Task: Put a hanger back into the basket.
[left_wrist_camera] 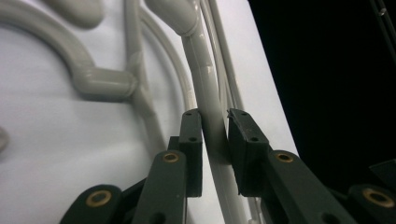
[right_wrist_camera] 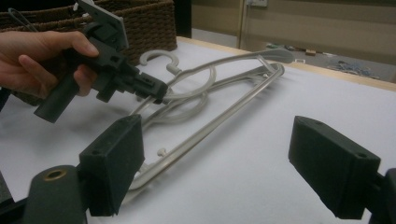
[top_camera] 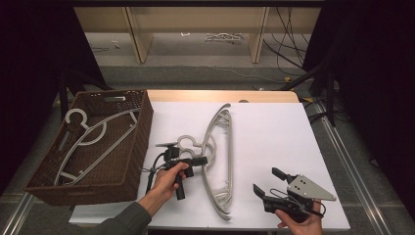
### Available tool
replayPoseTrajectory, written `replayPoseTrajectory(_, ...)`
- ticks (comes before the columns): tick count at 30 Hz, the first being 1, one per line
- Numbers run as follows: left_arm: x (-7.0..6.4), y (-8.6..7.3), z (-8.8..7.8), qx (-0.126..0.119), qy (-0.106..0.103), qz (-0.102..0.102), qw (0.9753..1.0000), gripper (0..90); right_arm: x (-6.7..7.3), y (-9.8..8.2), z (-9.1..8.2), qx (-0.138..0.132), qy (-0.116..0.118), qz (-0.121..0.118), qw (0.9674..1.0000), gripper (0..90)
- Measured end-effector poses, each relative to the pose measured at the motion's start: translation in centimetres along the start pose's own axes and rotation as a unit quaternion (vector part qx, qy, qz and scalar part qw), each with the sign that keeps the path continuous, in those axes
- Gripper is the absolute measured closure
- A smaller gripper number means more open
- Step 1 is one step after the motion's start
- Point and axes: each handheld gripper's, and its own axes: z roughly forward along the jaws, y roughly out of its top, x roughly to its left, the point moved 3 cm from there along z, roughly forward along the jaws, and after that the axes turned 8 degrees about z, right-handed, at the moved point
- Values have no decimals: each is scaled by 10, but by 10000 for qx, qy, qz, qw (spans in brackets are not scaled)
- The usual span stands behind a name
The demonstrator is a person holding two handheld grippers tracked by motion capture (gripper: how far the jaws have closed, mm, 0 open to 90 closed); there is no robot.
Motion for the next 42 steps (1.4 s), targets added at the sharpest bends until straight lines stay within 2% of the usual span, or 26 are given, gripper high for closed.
replayPoseTrajectory(2,-5,1,-1,-40,-24,-98,9999,776,0,0,0,-6,37,18,10000,193)
replayPoseTrajectory(4,-9,2,-1,-104,-93,-109,9998,786,0,0,0,-4,7,5,10000,193)
replayPoseTrajectory(8,-18,3,1,-223,-213,-25,9995,799,0,0,0,0,-2,2,10000,193)
replayPoseTrajectory(9,-21,3,1,-249,-252,25,9994,800,0,0,0,-1,-1,-1,10000,193)
replayPoseTrajectory(10,-22,3,2,-284,-317,171,9990,801,0,0,0,-18,-5,-19,10000,193)
replayPoseTrajectory(11,-25,4,2,-313,-340,170,9988,802,0,0,0,-2,-3,-2,10000,193)
replayPoseTrajectory(13,-27,5,4,-336,-394,293,9982,801,-1,0,0,-27,-17,-29,10000,193)
replayPoseTrajectory(14,-30,5,5,-332,-435,197,9983,801,-1,0,0,-19,-17,-14,10000,193)
replayPoseTrajectory(15,-31,5,5,-323,-518,207,9979,800,-1,0,0,-26,-2,-4,10000,193)
replayPoseTrajectory(17,-34,6,7,-373,-443,406,9975,800,0,0,1,-36,29,20,10000,193)
replayPoseTrajectory(18,-35,7,8,-381,-502,432,9971,800,0,0,1,-39,41,23,10000,193)
replayPoseTrajectory(19,-37,8,8,-386,-500,352,9974,800,-1,0,1,-39,37,24,10000,193)
replayPoseTrajectory(23,-43,15,7,-503,-594,509,9957,799,-1,0,1,-44,46,25,10000,193)
replayPoseTrajectory(25,-48,19,5,-560,-676,511,9948,800,-1,0,0,-26,38,22,10000,193)
replayPoseTrajectory(31,-62,35,-6,-799,-856,681,9908,800,-2,0,-1,-5,-2,-2,10000,193)
replayPoseTrajectory(33,-65,39,-12,-879,-887,701,9897,799,-2,0,-1,-12,-20,-12,10000,193)
replayPoseTrajectory(36,-71,46,-20,-972,-851,856,9879,799,-2,0,-2,21,-27,-6,10000,193)
replayPoseTrajectory(42,-81,58,-36,-1112,-894,963,9851,800,-2,0,-1,8,-11,32,10000,193)
